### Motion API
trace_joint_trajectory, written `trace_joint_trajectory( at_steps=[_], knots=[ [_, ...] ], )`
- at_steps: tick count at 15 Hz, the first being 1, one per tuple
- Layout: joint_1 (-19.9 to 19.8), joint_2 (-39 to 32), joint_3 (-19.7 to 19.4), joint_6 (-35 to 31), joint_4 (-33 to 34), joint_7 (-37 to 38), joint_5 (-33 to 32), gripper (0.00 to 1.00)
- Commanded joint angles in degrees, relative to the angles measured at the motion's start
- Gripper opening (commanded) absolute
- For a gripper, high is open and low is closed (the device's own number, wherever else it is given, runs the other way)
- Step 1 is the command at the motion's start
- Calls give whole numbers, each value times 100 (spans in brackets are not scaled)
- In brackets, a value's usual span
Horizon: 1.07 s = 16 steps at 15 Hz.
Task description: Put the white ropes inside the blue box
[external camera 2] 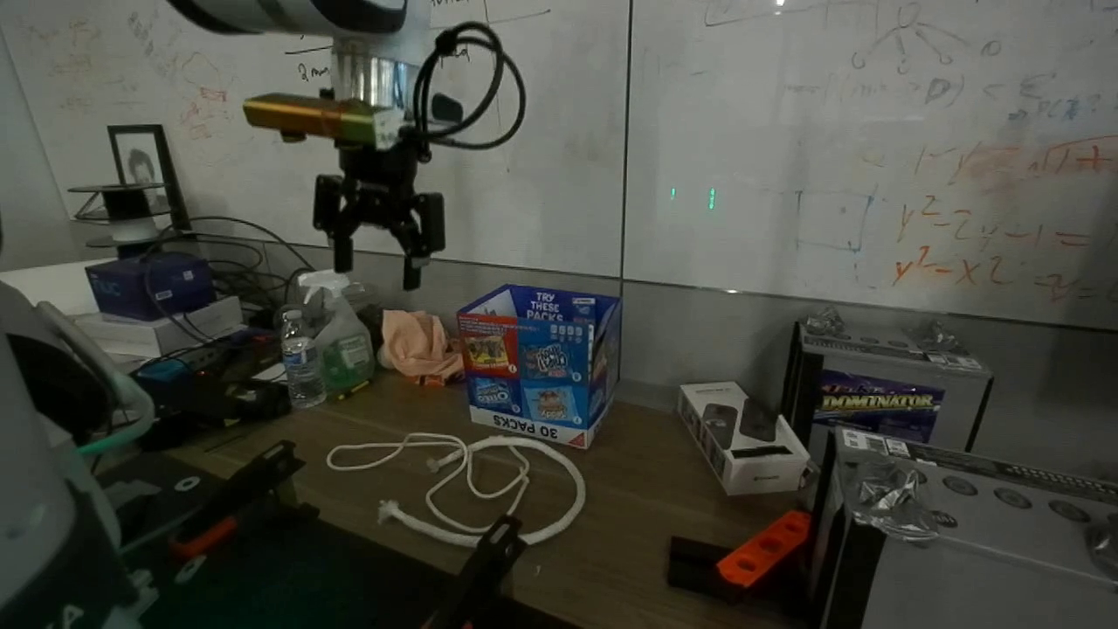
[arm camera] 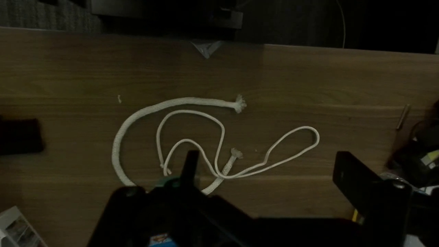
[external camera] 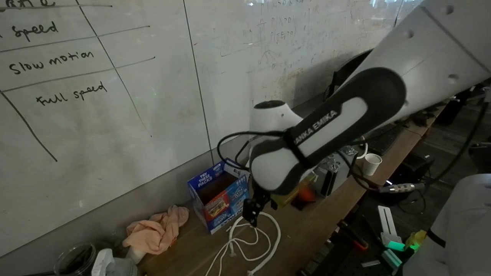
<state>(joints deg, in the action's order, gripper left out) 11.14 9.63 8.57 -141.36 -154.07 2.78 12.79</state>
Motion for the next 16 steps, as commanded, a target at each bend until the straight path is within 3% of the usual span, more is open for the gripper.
trace_joint_trajectory(
  at_steps=[1, 4, 7, 8, 12, 16],
  knots=[
    [73, -1246, 375, -1093, 262, 1350, -92, 100],
    [191, -2126, 277, -1662, 486, 2698, -578, 100],
    [948, -2964, -428, -1776, 1067, 4008, -941, 100],
    [994, -3275, -454, -1690, 1395, 4433, -1022, 100],
    [1440, -4236, -802, -1532, 2528, 5657, -799, 100],
    [1574, -4973, -979, -1654, 3197, 6650, -570, 100]
  ],
)
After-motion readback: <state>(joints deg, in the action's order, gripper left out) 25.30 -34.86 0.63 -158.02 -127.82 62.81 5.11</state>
